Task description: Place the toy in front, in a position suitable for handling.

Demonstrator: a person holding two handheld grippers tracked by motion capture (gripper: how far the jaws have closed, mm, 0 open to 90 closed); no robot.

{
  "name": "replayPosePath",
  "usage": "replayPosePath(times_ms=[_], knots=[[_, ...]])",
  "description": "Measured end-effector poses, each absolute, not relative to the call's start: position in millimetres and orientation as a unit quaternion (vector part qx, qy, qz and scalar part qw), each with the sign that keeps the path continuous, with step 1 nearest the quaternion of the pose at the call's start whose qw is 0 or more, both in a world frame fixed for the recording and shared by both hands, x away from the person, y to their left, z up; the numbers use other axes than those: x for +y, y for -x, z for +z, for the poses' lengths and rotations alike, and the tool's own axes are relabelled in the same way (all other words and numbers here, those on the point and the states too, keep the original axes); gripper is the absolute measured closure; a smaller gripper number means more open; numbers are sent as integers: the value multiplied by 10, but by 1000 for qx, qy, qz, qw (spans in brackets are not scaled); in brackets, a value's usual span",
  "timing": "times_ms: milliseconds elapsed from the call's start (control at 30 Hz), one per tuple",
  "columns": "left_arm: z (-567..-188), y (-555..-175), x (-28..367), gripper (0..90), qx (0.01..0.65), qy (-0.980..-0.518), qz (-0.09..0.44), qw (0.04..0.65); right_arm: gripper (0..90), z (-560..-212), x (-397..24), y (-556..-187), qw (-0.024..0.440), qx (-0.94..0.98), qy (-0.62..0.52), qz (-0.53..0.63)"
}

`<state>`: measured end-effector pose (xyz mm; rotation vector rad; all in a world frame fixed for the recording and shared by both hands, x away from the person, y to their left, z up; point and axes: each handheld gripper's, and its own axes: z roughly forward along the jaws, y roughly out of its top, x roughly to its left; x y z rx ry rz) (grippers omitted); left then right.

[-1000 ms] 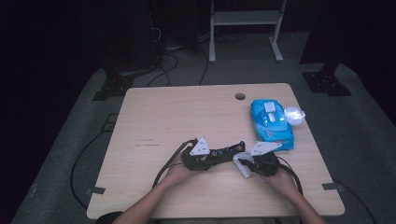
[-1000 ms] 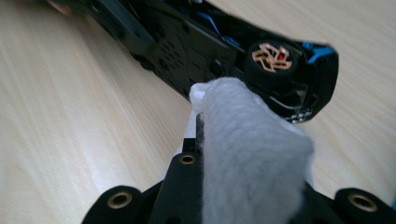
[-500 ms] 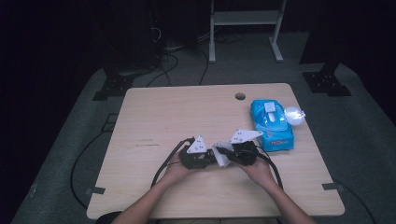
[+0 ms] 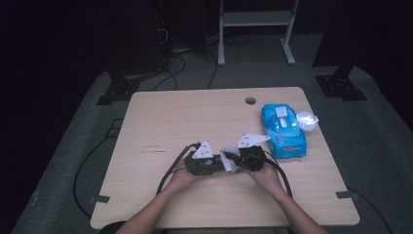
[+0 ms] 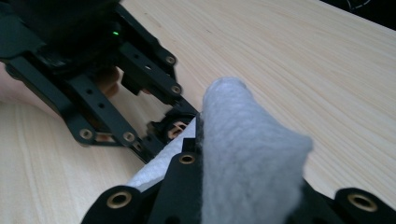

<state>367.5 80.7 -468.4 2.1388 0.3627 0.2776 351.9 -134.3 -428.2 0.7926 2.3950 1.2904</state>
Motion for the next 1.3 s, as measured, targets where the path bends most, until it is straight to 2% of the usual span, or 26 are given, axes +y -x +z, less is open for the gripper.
replayPosePath(times_ms=[167,300,400,600,667,867,1100,1300], knots=[[-4684,-3679,802,663,148,-868,115,460,842,-4290,-1536,-3565,163,824,-306,447],[-4681,-3677,806,663,148,-869,114,458,842,-4298,-1444,-3541,157,828,-298,449],[-4678,-3681,820,663,146,-870,116,457,842,-4288,-1426,-3538,166,832,-290,442],[-4683,-3686,825,663,146,-869,117,459,842,-4269,-1671,-3584,194,825,-313,428],[-4681,-3685,820,664,146,-869,117,458,842,-4262,-1794,-3606,192,815,-334,432],[-4683,-3690,834,664,149,-867,113,461,842,-4263,-1759,-3591,195,819,-328,428],[-4680,-3690,835,665,149,-868,114,459,842,-4271,-1961,-3625,207,809,-354,420],[-4672,-3700,850,665,148,-871,114,455,841,-4267,-1950,-3642,200,809,-353,426]])
